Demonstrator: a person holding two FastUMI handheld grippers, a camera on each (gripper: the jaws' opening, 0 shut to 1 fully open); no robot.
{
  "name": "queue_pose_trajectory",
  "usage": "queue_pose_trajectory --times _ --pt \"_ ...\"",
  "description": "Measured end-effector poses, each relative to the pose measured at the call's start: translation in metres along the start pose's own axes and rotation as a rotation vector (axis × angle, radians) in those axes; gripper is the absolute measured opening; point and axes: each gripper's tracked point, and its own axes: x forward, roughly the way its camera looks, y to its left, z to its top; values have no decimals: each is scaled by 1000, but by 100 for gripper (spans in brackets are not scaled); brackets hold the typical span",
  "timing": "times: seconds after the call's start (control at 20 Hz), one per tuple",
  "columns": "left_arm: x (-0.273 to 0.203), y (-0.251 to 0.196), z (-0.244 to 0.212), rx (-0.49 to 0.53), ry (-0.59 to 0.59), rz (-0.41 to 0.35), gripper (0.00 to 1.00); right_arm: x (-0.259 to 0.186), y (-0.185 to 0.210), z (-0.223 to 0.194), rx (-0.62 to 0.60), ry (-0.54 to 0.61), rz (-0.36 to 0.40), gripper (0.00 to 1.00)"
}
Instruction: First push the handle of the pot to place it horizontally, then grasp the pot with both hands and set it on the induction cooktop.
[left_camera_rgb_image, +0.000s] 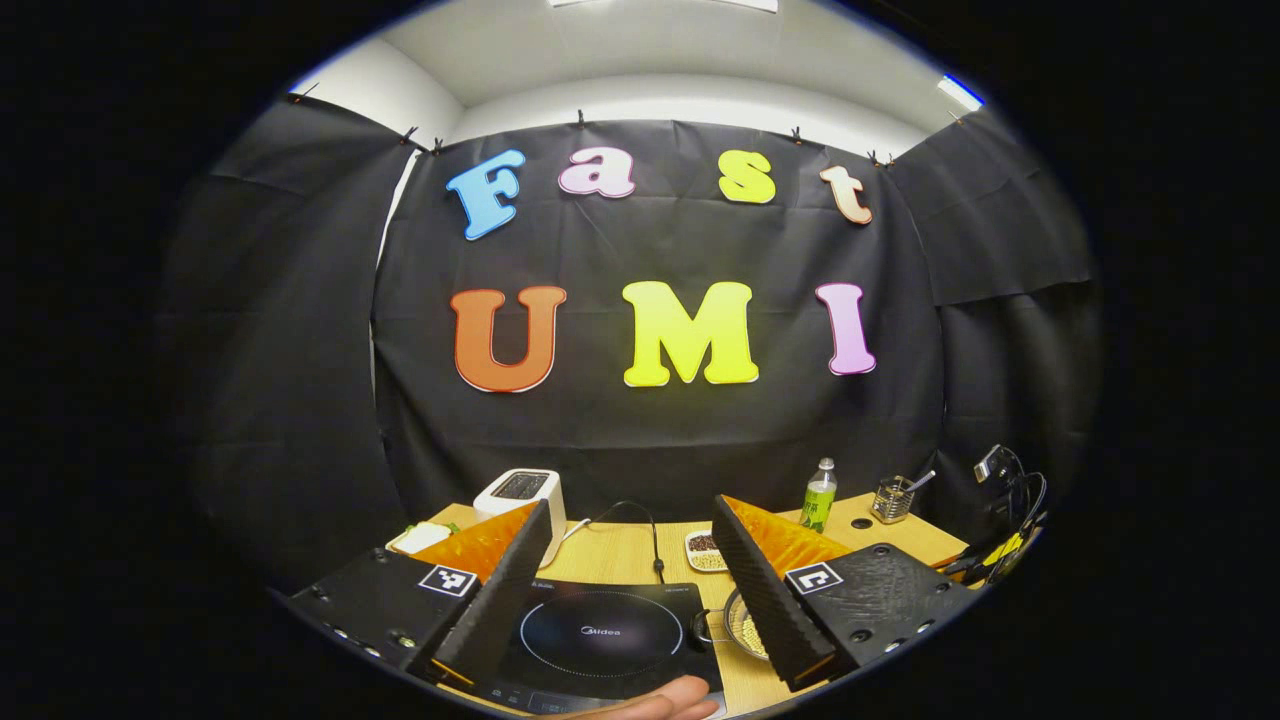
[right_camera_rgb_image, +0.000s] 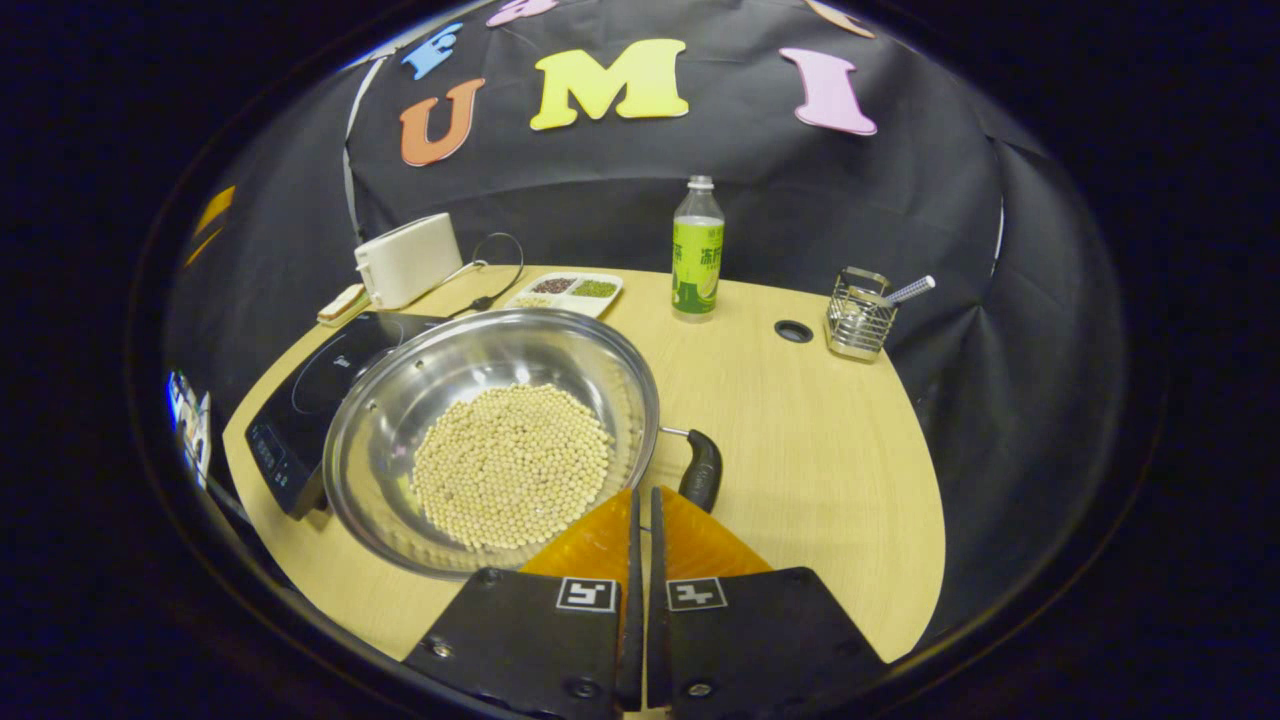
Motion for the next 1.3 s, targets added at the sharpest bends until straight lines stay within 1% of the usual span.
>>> queue_pose_trajectory --times 0.25,0.4,0.55,0.6,0.65,0.7,0.75,0.8,0.85,0.95,1.05,1.1,1.15,1.3 --pt "8 -5 -13 -6 41 -16 96 7 -8 8 11 -23 -42 5" --pt "13 -7 -20 4 62 -17 96 4 -22 14 20 -59 -111 5" --pt "18 -14 -33 1 90 -30 96 -3 -25 14 22 -84 -117 5" --pt "21 -15 -39 4 102 -30 96 -6 -29 18 30 -106 -130 5" --pt "24 -18 -44 7 116 -36 96 -10 -31 20 42 -119 -135 14" --pt "27 -22 -51 8 132 -45 96 -12 -30 22 53 -128 -130 21" --pt "29 -27 -58 9 149 -58 96 -14 -30 21 61 -138 -126 30" --pt "31 -32 -65 9 167 -68 96 -16 -33 21 65 -144 -134 35" --pt "34 -37 -74 9 189 -79 96 -17 -36 23 70 -150 -146 56" --pt "39 -45 -91 12 233 -102 96 -19 -41 25 101 -167 -169 81" --pt "43 -55 -111 10 283 -125 97 -17 -44 28 162 -187 -172 89" --pt "46 -59 -121 6 311 -134 96 -16 -43 28 185 -178 -165 90" --pt "49 -63 -132 5 342 -144 96 -14 -40 29 204 -174 -153 95" --pt "56 -72 -164 -5 433 -155 97 -3 -33 27 231 -151 -128 95"
